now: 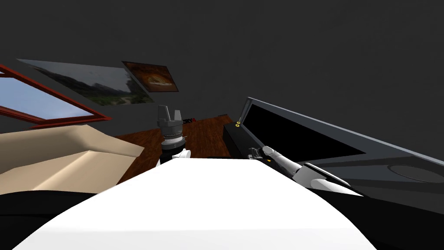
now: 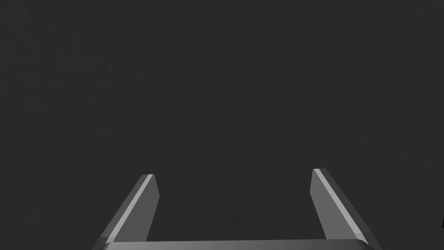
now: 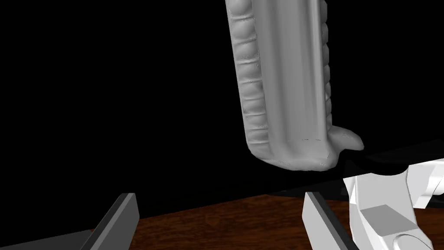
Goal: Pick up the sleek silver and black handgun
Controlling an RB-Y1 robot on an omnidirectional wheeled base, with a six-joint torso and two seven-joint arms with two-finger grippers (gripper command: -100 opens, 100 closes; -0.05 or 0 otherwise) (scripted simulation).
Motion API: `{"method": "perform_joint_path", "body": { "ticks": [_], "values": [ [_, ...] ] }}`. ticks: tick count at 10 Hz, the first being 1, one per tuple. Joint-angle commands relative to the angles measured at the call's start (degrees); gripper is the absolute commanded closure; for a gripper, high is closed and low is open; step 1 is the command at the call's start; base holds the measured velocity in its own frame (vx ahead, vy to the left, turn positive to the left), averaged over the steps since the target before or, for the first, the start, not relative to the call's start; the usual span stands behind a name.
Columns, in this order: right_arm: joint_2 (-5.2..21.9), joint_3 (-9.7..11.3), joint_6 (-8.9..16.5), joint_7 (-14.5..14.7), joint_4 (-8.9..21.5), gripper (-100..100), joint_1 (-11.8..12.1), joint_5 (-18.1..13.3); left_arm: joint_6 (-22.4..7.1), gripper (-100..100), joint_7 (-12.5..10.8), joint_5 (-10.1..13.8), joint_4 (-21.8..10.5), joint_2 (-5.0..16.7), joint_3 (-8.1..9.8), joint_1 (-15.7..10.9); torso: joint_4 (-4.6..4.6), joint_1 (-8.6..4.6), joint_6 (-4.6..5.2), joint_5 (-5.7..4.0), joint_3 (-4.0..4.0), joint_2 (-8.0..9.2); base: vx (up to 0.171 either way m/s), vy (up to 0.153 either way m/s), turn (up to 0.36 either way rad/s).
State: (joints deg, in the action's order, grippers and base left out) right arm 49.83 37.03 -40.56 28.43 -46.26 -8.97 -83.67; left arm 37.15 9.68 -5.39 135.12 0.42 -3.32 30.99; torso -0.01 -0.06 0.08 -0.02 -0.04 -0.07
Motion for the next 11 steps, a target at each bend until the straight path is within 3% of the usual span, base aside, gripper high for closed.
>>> {"method": "perform_joint_path", "body": {
  "ticks": [1, 3, 7, 9, 11],
  "values": [
    [0.0, 0.8, -0.4, 1.8, 2.9, -100, -0.9, -1.4, 0.0, 0, 0.0, 0.0, 0.0, 0.0, 0.00, 0.0, 0.00, 0.00, 0.00, 0.00, 0.00, 0.00, 0.016, -0.015, 0.084],
    [0.0, 0.8, -0.4, 1.8, 3.6, -100, -0.9, -1.4, 0.0, 0, 0.0, 0.0, 0.0, 0.0, 0.00, 0.0, 0.00, 0.02, -0.01, 0.01, 0.00, -0.01, 0.013, -0.014, 0.030],
    [0.6, 3.9, -0.8, 4.1, 10.2, -100, -1.8, -5.8, 0.0, 0, 0.0, 0.0, 0.0, 0.0, 0.00, 0.0, -0.01, -0.12, -0.01, -0.01, -0.03, -0.07, 0.026, -0.046, 0.096],
    [-0.5, 5.3, -0.8, 4.9, 12.5, -100, -1.2, -7.2, 0.0, 0, 0.0, 0.0, 0.0, 0.0, 0.00, 0.0, -0.01, -0.14, 0.00, -0.03, -0.02, -0.04, 0.028, -0.057, 0.080],
    [-0.4, 5.4, -0.7, 4.3, 11.7, -100, -0.8, -7.3, 0.0, 0, 0.0, 0.0, 0.0, 0.0, 0.00, 0.0, -0.01, -0.06, 0.01, -0.02, -0.01, -0.01, 0.009, -0.019, 0.018]
  ]
}}
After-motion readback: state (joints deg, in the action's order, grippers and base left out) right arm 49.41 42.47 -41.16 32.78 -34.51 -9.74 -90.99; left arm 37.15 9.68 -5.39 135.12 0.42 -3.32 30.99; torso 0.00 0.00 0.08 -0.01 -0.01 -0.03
